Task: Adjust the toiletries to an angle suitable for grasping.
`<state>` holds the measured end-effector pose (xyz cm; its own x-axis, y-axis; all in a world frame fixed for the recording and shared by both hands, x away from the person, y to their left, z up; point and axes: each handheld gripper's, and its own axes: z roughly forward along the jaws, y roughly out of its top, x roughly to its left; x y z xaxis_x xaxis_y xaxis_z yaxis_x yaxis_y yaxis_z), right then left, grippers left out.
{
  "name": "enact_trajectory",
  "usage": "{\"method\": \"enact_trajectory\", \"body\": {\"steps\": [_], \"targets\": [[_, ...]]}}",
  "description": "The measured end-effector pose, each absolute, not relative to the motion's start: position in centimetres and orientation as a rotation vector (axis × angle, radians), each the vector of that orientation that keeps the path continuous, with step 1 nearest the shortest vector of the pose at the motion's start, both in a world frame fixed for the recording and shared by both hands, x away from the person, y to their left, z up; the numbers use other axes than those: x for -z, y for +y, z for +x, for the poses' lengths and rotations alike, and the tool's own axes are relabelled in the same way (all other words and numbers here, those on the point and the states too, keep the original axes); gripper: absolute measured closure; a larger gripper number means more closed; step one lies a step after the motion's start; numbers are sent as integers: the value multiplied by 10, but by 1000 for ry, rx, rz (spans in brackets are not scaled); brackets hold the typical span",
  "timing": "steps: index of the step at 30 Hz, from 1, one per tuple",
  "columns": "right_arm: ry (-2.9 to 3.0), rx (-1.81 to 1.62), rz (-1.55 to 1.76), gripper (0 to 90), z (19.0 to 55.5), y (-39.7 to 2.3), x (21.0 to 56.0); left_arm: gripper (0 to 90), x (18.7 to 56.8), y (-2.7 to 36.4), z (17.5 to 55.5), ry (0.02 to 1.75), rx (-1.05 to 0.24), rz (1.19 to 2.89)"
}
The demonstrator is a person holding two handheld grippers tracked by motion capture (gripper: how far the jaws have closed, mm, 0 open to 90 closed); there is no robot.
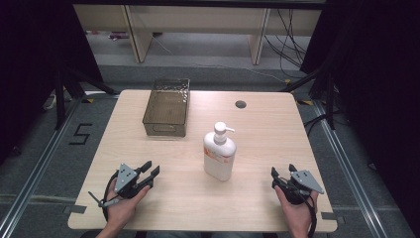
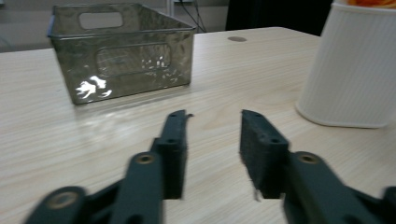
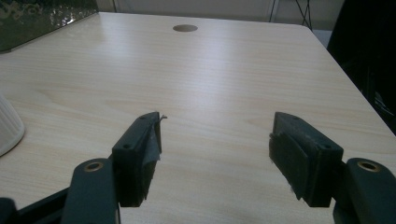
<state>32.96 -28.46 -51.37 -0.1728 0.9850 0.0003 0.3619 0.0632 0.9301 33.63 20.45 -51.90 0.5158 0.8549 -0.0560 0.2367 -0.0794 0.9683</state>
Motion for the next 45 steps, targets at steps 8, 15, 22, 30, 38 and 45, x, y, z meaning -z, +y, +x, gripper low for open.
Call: {"method": "enact_trajectory", "body": {"steps": [8,15,22,30,38,45], "targets": [[1641,-1093,1354,364,329,-285,513,857,493,159,346,770,-642,1652],[1637,-1102,1359,364,330,-284,513,890,476,130,355,737,-588,1644],[1634,-1114,1364,363,329,-284,513,890,464,107,365,696,-556,1650],[1633,-1108,1395,364,328,-281,513,892,456,74,351,594,-463,1679],[1643,-1108,1375,363,328,-283,513,893,456,53,353,573,-417,1688],[1643,-1092,1357,363,329,-284,512,893,457,46,356,563,-408,1698]]}}
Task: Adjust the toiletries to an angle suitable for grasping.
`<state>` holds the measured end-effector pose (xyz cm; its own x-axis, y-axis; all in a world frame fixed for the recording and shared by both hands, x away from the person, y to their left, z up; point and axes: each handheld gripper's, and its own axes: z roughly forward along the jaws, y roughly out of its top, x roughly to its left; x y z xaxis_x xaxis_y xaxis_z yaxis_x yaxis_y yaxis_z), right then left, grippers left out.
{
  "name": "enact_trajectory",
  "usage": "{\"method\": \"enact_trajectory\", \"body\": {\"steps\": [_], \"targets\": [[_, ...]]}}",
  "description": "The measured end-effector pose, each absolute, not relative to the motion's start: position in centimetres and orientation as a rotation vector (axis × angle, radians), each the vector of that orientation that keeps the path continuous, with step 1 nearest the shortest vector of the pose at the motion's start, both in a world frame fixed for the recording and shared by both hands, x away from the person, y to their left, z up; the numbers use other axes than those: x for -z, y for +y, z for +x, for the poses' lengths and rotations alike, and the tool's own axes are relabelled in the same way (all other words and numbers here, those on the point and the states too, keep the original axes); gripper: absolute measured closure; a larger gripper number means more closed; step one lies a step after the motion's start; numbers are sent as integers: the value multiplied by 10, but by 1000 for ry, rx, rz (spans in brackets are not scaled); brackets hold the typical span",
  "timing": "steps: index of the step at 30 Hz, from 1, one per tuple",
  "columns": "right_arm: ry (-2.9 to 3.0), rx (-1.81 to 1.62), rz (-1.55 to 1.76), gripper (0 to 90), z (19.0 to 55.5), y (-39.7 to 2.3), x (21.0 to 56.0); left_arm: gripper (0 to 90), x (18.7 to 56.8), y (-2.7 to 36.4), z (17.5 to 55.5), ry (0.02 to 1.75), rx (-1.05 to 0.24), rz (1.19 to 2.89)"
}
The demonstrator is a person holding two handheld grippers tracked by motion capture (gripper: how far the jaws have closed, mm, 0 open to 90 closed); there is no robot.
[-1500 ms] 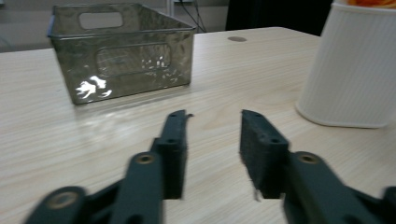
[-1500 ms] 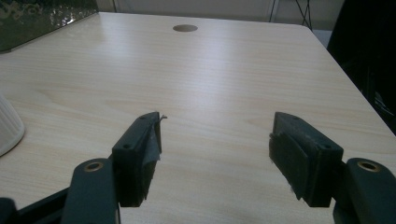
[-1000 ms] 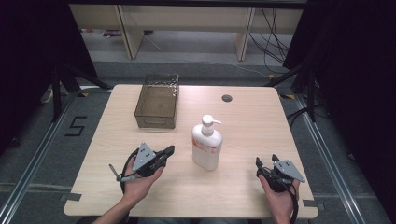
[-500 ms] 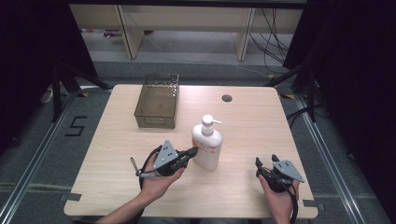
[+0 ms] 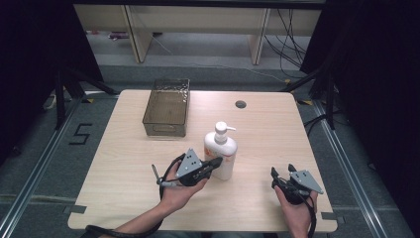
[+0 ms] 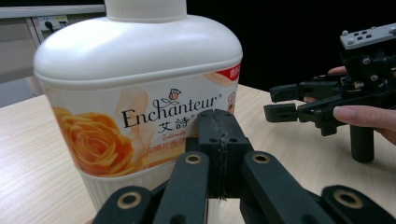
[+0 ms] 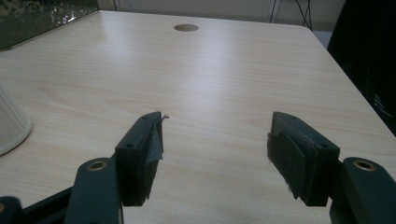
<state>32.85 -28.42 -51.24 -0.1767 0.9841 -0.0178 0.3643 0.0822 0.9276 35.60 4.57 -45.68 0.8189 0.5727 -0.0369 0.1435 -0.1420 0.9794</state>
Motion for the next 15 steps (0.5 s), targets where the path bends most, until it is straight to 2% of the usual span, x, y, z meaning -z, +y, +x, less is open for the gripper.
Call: {"method": "enact_trajectory", "body": {"steps": [10,15], "targets": [[1638,-1112,1348,360,330,-285,513,879,459,37,363,563,-396,1707],[1641,-1128,1380,355,328,-284,513,795,456,41,356,539,-415,1693]]}}
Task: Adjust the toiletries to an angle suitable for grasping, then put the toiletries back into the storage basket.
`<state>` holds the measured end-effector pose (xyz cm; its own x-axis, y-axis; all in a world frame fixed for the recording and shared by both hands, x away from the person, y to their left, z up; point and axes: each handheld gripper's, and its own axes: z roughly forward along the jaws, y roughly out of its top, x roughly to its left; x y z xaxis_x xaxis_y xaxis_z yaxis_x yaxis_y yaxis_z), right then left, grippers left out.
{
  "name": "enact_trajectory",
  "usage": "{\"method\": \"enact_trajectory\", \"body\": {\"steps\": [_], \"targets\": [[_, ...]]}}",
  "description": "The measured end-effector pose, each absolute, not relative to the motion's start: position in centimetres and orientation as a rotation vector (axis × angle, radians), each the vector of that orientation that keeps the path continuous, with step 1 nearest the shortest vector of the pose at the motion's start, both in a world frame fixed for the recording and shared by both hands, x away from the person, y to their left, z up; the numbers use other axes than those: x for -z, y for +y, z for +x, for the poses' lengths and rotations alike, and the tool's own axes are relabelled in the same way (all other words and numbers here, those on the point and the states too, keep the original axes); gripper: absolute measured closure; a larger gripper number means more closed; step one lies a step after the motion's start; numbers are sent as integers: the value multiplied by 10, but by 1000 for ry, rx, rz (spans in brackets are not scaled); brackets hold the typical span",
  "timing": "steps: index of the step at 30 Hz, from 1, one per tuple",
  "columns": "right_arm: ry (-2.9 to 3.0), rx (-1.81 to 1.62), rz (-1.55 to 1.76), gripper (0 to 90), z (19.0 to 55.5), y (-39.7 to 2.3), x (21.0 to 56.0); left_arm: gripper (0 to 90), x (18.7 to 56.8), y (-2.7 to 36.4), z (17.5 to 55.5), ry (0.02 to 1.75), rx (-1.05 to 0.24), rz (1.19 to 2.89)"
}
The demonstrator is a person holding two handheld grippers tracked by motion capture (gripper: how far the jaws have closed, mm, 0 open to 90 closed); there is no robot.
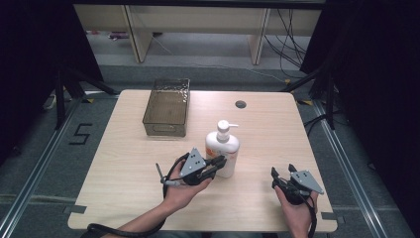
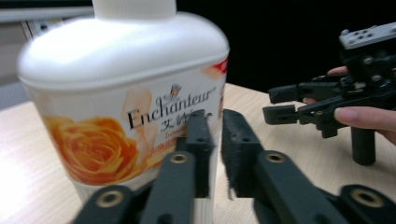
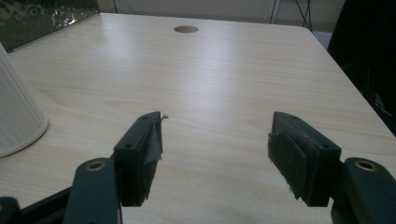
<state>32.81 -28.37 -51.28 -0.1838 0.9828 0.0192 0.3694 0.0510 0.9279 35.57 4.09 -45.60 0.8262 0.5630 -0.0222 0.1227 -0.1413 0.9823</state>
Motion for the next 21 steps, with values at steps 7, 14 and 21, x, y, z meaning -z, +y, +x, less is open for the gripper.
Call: {"method": "enact_trajectory", "body": {"steps": [7,14,21], "targets": [[1609,-1145,1420,350,327,-283,513,521,439,64,341,546,-555,1614],[1629,-1126,1376,349,329,-285,513,399,429,77,344,623,-655,1550],[1641,-1111,1349,348,330,-285,513,395,420,67,347,648,-648,1508]]}}
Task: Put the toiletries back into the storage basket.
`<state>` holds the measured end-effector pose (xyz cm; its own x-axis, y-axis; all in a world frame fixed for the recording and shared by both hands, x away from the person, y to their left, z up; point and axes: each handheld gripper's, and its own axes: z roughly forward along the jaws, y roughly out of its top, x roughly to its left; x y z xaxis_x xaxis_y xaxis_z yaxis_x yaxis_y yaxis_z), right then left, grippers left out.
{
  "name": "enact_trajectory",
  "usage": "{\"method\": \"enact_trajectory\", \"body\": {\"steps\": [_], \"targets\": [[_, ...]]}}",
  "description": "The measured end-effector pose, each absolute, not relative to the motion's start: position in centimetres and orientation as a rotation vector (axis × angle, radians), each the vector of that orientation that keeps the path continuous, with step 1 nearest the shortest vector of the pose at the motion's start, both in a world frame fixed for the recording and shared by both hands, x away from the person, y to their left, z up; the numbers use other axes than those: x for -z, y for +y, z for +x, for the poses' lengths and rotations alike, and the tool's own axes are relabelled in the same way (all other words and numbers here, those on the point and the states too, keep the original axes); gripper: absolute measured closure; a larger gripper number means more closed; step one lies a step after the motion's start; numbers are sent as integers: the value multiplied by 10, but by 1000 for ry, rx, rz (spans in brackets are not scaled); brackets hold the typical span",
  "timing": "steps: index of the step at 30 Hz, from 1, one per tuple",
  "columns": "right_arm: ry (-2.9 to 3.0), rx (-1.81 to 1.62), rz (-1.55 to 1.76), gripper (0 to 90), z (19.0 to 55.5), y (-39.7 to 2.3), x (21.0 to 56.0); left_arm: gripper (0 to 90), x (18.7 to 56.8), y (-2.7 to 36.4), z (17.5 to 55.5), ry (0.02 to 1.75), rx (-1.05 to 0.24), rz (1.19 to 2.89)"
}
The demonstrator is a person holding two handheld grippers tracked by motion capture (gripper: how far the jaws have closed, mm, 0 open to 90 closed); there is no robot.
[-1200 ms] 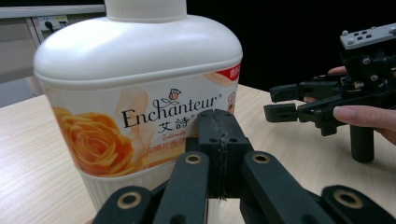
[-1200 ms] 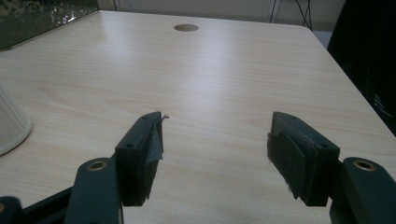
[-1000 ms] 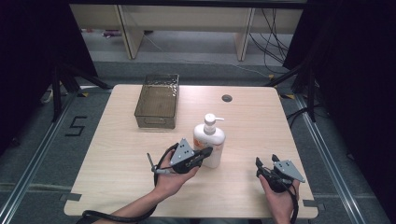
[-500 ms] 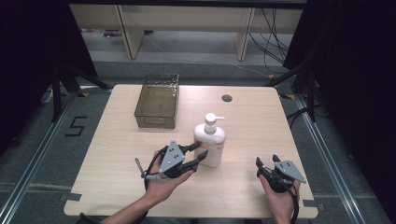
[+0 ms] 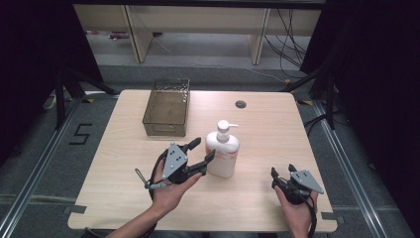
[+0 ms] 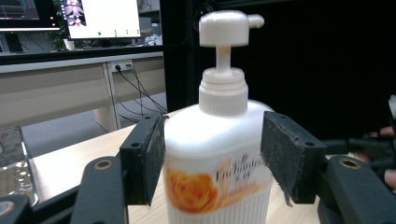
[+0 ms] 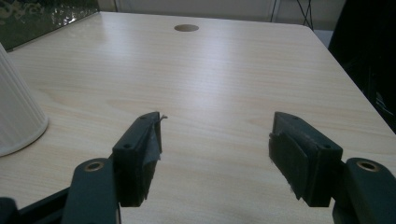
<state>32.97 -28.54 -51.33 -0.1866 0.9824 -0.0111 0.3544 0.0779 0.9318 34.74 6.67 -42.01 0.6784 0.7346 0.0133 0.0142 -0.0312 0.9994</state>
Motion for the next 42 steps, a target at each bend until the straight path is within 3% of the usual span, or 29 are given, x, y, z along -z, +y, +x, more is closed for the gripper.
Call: {"method": "enact_trajectory", "body": {"steps": [19,42], "targets": [[1639,-1113,1356,346,330,-284,514,408,395,21,363,732,-723,1462],[1651,-1094,1373,345,328,-283,512,432,383,5,373,807,-778,1467]]}}
